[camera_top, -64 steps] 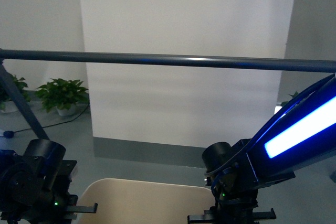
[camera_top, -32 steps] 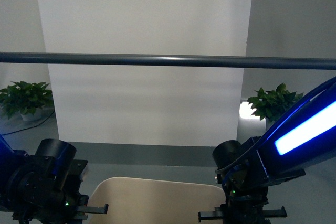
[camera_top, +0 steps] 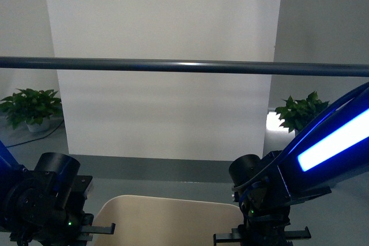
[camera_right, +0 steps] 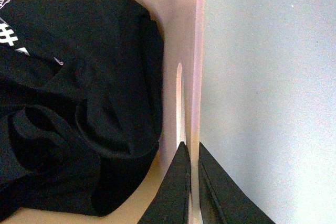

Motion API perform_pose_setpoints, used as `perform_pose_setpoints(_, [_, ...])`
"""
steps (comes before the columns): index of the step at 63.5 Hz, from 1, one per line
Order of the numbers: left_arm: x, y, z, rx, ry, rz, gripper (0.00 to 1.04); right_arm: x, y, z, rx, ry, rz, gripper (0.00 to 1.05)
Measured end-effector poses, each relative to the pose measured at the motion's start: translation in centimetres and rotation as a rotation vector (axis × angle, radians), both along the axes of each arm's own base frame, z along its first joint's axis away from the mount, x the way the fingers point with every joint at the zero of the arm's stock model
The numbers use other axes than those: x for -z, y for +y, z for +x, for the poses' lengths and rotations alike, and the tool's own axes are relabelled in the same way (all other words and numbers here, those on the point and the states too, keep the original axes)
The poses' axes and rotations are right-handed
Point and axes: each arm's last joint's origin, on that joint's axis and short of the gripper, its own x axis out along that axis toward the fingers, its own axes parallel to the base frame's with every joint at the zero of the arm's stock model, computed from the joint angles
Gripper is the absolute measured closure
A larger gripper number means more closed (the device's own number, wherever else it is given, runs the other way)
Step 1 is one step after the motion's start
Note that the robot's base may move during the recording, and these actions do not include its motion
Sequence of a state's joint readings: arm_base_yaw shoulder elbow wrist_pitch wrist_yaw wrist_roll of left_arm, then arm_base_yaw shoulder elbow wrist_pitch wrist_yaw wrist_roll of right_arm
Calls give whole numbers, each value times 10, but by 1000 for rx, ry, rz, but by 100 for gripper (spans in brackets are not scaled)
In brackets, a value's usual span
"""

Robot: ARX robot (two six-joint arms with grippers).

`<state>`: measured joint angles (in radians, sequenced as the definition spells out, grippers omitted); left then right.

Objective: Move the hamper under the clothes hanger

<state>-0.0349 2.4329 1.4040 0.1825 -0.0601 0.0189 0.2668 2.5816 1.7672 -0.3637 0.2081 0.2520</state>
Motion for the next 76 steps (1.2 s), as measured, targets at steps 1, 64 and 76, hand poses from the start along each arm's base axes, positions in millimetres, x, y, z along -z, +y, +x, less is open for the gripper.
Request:
perform_pose_setpoints(1, [0, 0, 0, 1, 0, 0, 101, 0, 0, 0, 1, 0, 0, 102])
perform_pose_setpoints(64, [0, 1, 0, -2, 0, 1, 101, 0, 1, 0, -2, 0, 1, 102])
perform_pose_setpoints(76, [-5, 1, 2, -39, 133, 21, 101, 0, 1, 0, -1, 4, 13, 102])
